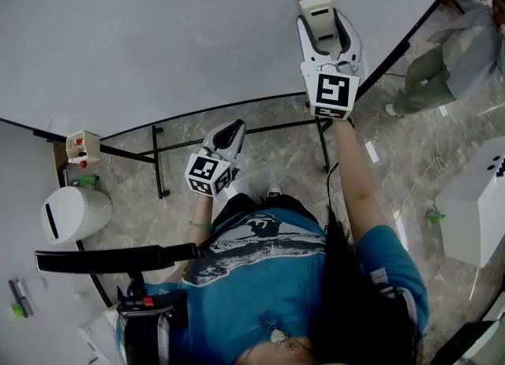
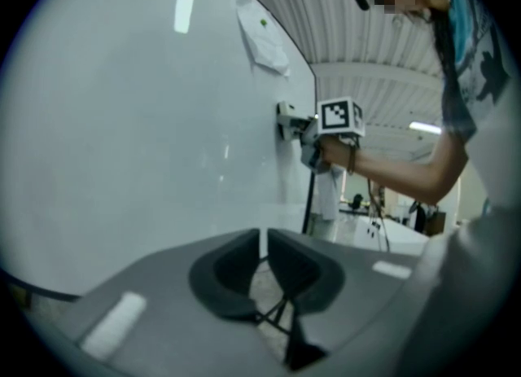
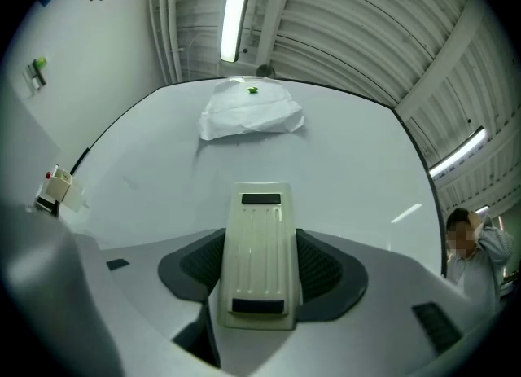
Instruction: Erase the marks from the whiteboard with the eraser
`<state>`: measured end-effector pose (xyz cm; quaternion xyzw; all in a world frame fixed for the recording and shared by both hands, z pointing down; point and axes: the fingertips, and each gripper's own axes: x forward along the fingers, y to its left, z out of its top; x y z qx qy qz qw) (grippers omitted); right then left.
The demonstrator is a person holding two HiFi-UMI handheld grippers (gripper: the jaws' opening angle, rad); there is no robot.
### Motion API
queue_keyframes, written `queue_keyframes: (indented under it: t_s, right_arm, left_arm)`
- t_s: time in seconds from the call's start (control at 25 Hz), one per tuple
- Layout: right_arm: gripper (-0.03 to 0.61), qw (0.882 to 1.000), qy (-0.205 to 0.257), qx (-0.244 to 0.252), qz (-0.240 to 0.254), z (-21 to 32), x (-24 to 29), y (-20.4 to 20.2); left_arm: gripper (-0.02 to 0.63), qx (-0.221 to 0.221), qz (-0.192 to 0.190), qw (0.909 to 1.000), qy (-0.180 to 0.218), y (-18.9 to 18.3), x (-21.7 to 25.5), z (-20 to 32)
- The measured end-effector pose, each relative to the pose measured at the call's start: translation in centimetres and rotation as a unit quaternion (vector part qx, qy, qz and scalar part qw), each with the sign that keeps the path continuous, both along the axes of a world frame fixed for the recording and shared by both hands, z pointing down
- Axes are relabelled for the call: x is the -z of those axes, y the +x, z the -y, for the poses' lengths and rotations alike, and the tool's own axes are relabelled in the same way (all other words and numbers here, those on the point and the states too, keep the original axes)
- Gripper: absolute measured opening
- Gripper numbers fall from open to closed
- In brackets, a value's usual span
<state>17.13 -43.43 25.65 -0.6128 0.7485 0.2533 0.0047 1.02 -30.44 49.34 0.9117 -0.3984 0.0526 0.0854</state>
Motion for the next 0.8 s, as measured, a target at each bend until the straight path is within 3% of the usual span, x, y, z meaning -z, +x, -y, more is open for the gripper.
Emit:
queue_keyframes:
  t_s: [0.32,0.6,0.8]
  right_arm:
    - [0.262,0.996,-0.019,0.028,-0.082,-0.8,-4.7,-9.8]
    - [0.262,0.983,-0.064,0.083,-0.148,-1.5,-10.9,-18.1]
    - [0.262,0.982,-0.074,0.084,-0.151,-1.6,-12.5,-19.9]
  left_arm:
    - [0.029,0.02,-0.002,0.9998,-0.006,-3.6,0.0,-0.6]
    - [0.029,0.039,-0.005,0.9992,-0.008,-6.8,-0.2,-0.5]
    - [0.029,0.044,-0.007,0.999,-0.009,-7.6,-0.3,-0.4]
